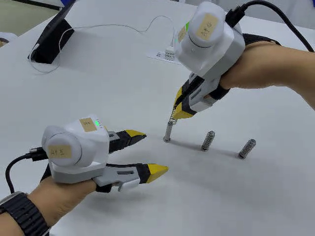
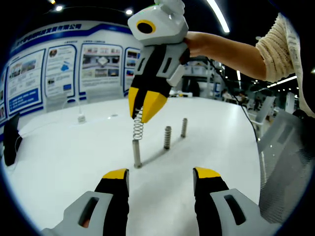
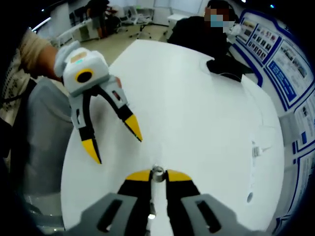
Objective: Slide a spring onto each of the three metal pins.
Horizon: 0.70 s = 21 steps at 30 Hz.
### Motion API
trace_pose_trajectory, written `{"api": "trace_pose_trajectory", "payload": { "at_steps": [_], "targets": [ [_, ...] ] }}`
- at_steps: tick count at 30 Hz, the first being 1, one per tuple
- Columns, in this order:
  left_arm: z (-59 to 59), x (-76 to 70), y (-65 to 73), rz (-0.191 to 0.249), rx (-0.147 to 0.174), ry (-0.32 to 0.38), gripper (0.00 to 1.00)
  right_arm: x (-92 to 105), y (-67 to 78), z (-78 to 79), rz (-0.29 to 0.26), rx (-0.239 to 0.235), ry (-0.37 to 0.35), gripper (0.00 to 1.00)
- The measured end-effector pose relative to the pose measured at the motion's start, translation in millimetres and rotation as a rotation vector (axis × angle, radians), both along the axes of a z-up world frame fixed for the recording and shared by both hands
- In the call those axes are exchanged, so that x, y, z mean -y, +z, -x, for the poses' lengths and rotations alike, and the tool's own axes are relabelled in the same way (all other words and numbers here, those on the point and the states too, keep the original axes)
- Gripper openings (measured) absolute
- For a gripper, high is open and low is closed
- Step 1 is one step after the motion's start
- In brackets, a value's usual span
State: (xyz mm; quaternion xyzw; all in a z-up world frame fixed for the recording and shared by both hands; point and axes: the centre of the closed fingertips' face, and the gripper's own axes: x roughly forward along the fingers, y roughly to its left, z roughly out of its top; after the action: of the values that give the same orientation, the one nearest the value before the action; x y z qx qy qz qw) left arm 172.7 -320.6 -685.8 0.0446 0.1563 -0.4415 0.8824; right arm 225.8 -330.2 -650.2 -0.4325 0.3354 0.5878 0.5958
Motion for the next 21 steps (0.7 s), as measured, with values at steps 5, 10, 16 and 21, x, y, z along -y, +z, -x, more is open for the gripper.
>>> {"api": "trace_pose_trajectory", "payload": {
  "at_steps": [5,10,16,21],
  "targets": [
    [-1.3,-1.8,-0.8,-0.002,-0.002,0.002,0.53,-2.4,-2.6,-0.6,0.006,-0.003,0.007,0.12],
    [-2.0,-1.7,-0.9,0.001,-0.003,0.004,0.53,-3.0,-9.5,-2.9,0.024,-0.012,0.01,0.12],
    [-2.5,-2.9,-2.4,0.002,-0.005,0.01,0.52,-3.4,-18.6,-5.6,0.046,-0.028,0.01,0.12],
    [-3.6,-4.5,-3.0,0.003,-0.007,0.013,0.52,-4.2,-29.3,-4.9,0.065,-0.037,0.012,0.12]
  ]
}}
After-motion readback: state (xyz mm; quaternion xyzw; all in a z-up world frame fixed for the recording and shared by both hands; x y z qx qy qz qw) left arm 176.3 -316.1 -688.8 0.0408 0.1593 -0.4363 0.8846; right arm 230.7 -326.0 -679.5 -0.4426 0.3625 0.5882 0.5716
